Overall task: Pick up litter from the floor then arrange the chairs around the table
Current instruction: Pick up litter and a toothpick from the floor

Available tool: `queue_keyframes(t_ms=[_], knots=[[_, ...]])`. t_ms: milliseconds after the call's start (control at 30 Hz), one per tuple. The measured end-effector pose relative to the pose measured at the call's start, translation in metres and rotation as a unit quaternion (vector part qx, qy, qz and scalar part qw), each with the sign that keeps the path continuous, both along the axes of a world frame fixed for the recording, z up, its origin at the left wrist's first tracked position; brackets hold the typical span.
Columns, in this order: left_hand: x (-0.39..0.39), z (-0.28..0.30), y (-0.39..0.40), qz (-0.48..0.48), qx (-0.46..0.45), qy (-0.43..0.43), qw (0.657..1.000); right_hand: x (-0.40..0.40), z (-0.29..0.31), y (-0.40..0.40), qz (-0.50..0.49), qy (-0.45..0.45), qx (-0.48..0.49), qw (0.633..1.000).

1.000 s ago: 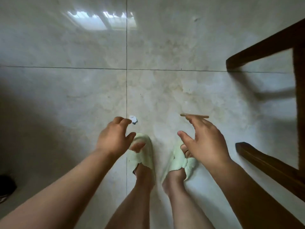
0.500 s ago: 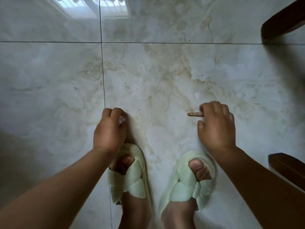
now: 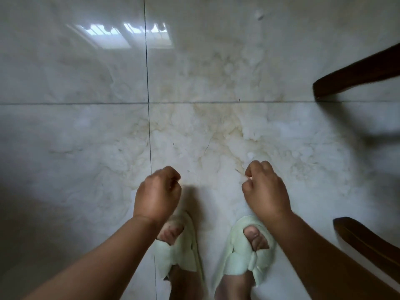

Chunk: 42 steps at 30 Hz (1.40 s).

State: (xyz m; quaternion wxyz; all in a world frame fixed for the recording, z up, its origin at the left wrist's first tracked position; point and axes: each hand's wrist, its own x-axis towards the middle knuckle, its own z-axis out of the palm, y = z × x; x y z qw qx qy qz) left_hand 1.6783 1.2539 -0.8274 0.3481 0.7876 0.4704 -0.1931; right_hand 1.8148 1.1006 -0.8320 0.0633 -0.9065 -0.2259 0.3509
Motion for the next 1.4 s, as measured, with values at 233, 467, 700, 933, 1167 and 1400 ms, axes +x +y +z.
queue_keyframes(t_ms=[233,467,700,933,1167,1400], knots=[[0.074,0.123,0.039,-0.038,0.019,-0.068,0.997,0.055,0.139,0.063,-0.047,-0.016,0.046,0.998],[0.183,0.219,0.112,-0.119,0.072,-0.117,0.983,0.146,0.226,0.132,-0.074,-0.064,0.094,0.991],[0.277,0.225,0.165,-0.147,0.054,-0.039,0.987,0.231,0.22,0.193,-0.152,-0.064,0.095,0.982],[0.371,0.17,0.196,-0.153,-0.083,0.017,0.985,0.3,0.165,0.219,-0.132,-0.006,0.034,0.991],[0.414,0.077,0.206,-0.256,-0.091,0.001,0.962,0.326,0.07,0.211,-0.11,-0.004,0.001,0.994],[0.418,-0.028,0.21,-0.322,-0.037,0.019,0.946,0.312,-0.042,0.209,-0.097,0.025,-0.001,0.995]])
